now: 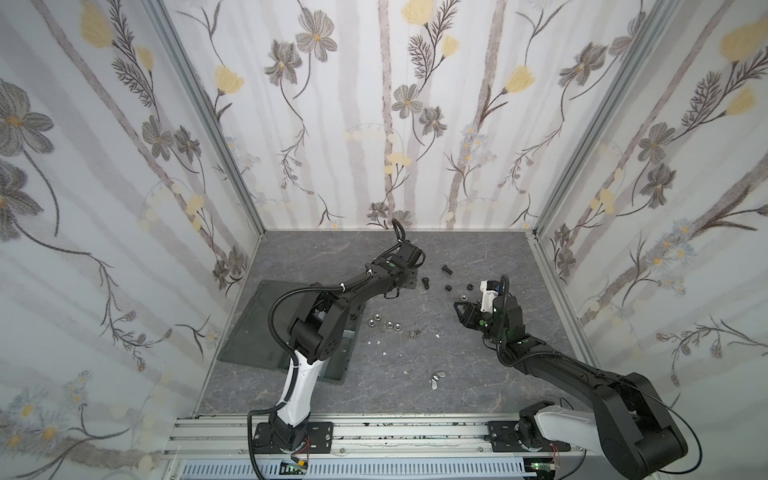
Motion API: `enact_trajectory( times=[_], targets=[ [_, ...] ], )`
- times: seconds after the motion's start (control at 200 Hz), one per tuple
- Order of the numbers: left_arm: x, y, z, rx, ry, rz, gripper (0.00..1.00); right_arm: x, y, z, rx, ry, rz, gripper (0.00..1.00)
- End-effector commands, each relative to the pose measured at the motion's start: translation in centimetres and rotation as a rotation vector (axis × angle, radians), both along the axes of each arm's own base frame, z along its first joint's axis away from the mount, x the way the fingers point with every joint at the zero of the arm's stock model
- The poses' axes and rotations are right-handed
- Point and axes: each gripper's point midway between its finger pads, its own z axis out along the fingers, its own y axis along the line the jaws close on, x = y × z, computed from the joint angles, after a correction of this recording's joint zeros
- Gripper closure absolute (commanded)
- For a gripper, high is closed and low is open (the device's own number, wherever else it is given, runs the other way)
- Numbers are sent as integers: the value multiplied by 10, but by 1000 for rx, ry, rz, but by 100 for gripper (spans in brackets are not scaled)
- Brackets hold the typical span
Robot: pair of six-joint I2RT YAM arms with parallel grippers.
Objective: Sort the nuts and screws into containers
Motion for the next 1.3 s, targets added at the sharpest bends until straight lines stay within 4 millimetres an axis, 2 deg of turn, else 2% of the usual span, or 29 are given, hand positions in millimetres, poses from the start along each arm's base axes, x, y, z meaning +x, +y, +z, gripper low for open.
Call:
enact_trajectory(
  times=[0.0, 0.195, 0.405, 0.55, 0.849, 1.294],
  targets=[
    [6, -9, -4, -30, -4, 7, 42, 4, 0, 5, -4, -25, -6, 55],
    [14, -15, -22, 1, 14, -9, 42, 4, 1, 4, -6, -23, -5, 54],
    [14, -11, -40, 48, 29, -31, 51, 4, 0, 4, -10, -26, -9, 54],
    [14, -8, -49, 79, 33, -45, 53, 5, 2, 2, -7, -21, -4, 54],
    [19, -6, -58, 109, 36, -60, 58, 6, 2, -3, -14, -9, -6, 54],
    [22, -10, -65, 106, 40, -70, 71, 6, 4, -7, -16, 0, 0, 54]
  ],
)
